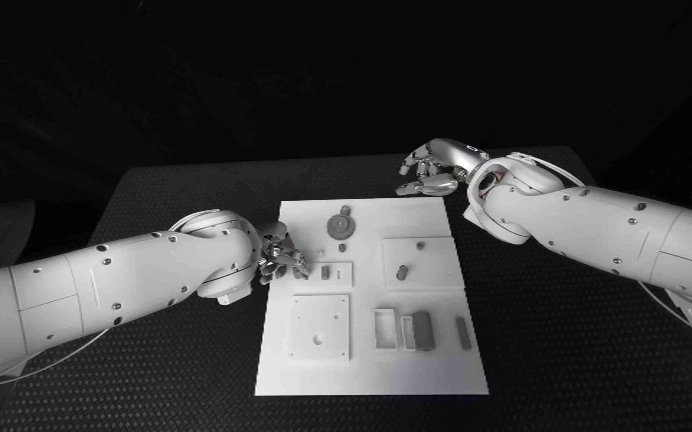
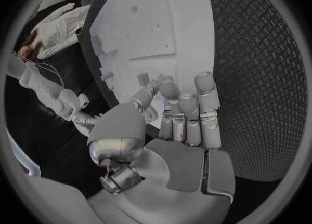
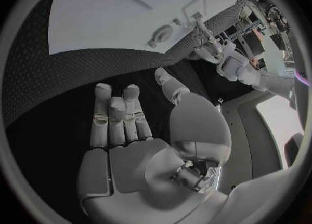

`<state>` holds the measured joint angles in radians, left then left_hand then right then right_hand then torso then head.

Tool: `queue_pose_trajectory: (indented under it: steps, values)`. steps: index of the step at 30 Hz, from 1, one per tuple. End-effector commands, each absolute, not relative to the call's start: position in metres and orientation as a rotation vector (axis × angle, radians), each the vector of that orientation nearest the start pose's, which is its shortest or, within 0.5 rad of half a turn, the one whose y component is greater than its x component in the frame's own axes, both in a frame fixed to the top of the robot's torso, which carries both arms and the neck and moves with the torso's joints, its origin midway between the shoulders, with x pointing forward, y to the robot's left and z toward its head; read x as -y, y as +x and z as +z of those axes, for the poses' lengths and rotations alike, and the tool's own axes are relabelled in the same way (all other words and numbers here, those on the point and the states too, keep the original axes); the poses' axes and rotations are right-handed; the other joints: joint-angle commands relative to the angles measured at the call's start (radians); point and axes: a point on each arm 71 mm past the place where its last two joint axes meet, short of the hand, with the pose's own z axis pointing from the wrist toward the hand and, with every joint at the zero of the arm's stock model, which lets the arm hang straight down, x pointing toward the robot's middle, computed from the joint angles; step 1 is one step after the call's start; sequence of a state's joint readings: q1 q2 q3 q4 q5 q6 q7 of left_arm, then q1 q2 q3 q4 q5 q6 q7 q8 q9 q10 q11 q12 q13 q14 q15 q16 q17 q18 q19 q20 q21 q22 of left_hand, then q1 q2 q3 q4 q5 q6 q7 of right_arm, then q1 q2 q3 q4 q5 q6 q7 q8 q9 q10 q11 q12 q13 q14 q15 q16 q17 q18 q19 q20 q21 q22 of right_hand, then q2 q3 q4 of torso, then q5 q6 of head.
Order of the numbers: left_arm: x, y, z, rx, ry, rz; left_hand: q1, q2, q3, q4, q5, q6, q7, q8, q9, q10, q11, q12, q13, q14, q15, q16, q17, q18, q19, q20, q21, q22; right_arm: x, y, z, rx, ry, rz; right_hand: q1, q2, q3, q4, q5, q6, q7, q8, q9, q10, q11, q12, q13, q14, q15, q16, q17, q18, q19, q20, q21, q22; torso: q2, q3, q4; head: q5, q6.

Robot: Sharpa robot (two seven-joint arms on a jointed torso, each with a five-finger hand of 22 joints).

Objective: Assemble the parts on the task board

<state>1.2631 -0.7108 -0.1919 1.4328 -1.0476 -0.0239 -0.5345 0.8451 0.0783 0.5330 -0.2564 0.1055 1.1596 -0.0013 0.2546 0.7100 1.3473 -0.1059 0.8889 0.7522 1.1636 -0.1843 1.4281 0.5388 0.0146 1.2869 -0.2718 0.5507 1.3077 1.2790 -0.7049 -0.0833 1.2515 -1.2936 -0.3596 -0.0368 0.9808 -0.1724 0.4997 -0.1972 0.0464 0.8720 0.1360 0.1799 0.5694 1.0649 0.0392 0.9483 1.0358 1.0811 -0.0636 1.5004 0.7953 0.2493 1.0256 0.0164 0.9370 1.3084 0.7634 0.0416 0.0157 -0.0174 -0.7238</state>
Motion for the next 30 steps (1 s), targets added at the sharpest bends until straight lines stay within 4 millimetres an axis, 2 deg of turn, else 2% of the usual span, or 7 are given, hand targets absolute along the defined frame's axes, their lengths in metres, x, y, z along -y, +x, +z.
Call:
queue_pose_trajectory:
  steps: [1,30]
  values:
    - [-0.1863,0.4823,-0.2526,-2.308,-0.188,-0.324,0.0,0.009,0.015,0.01,0.005,0.008,-0.001,0.197,0.113,0.008,-0.003,0.004,0.002,0.009,-0.01,0.005,0.002,0.005,0.005,-0.005,0.005,0.022,0.2112,0.543,-0.1718,-1.621,-0.026,0.622,-0.01,-0.001,0.0,0.004,0.003,-0.009,0.019,0.006,-0.001,-0.005,0.002,0.004,-0.002,0.002,-0.002,0.002,-0.001,0.012,0.001,-0.004,-0.004,0.015,-0.001,-0.0003,0.0003,0.0,-0.001]
    - [-0.1788,0.484,-0.2554,-2.292,-0.142,-0.306,-0.001,0.003,0.019,0.012,0.023,0.01,-0.004,0.206,0.116,0.012,-0.006,0.008,0.002,0.013,-0.011,0.01,0.005,0.007,0.008,-0.006,0.013,0.022,0.2117,0.543,-0.1718,-1.622,-0.026,0.622,-0.009,-0.001,0.0,0.004,0.003,-0.009,0.019,0.006,-0.001,-0.006,0.002,0.005,-0.003,0.002,-0.002,0.002,-0.001,0.012,0.001,-0.005,-0.004,0.015,0.0,0.0005,-0.0003,0.0,-0.002]
